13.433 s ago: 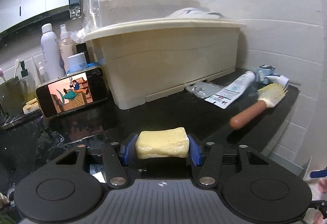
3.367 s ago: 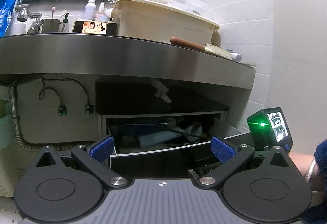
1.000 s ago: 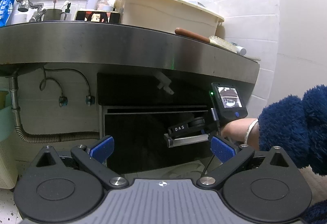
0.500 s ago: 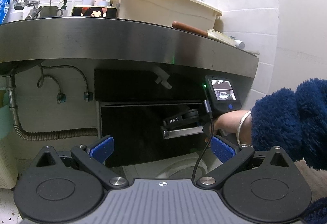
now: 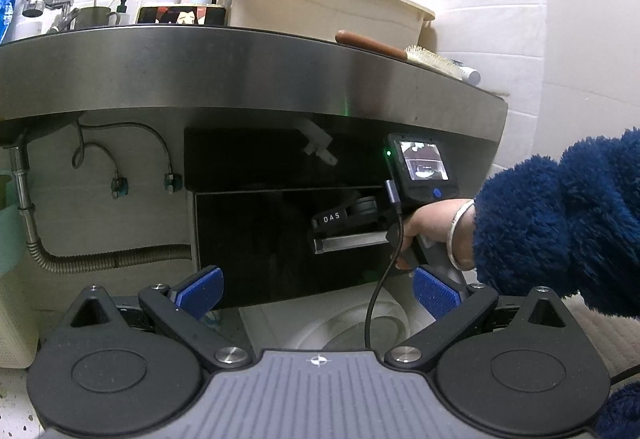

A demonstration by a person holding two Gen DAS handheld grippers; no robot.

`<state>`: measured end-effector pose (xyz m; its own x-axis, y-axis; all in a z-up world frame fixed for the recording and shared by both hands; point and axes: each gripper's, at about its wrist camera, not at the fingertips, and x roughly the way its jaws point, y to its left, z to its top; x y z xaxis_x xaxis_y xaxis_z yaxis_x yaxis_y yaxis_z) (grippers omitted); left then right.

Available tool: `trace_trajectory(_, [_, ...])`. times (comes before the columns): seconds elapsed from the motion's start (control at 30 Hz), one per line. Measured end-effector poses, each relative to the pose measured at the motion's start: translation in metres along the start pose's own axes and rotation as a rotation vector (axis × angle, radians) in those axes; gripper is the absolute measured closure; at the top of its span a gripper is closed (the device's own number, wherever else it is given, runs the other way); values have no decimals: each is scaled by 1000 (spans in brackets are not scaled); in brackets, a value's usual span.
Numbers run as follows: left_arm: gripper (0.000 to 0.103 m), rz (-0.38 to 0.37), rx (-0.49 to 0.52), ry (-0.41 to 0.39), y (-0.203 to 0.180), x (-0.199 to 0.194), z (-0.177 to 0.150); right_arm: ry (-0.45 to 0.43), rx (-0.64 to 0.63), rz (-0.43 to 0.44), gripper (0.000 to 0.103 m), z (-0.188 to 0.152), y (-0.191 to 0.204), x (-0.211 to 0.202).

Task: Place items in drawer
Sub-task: 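Press the right gripper against the drawer front to finish closing it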

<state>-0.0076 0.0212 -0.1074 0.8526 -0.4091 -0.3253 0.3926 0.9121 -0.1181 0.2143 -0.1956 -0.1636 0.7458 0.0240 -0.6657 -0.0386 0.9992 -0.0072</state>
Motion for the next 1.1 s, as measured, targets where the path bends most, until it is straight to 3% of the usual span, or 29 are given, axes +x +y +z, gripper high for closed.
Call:
trace_trajectory(0.73, [1, -17, 5, 36, -2, 4, 4, -3, 8, 11, 0, 3, -1, 3])
trace_trajectory(0.97, [1, 77, 64, 47, -12, 8, 12, -44, 12, 107, 0, -1, -16, -31])
trace_trajectory(1.1, [1, 109, 62, 42, -15, 6, 21, -69, -18, 90, 0, -12, -21, -64])
